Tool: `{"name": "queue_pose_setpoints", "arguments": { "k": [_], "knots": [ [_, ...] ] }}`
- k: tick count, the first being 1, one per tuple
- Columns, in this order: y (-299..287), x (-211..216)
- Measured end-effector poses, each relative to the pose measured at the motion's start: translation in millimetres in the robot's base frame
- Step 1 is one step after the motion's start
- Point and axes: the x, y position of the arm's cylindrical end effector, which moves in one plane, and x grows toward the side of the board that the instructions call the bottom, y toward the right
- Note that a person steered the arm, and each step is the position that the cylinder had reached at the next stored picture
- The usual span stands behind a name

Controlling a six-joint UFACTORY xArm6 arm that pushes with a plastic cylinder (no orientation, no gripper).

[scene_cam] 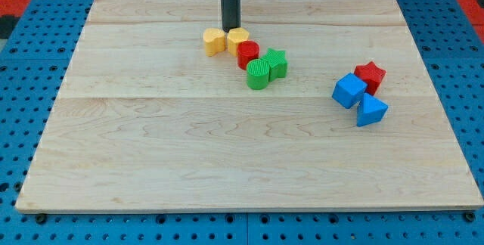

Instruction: Push the green star towards bottom center

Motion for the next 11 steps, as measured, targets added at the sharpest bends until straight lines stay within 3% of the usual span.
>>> {"name": "queue_pose_setpoints", "arguments": {
  "k": [3, 7, 8, 9, 10, 11],
  "knots": [
    [56.0, -3.2],
    [60.7, -9.4],
    [100.9, -57.6],
    [177.6, -53.1],
    [167.1, 9.3],
    [78.2, 68.6]
  ]
}}
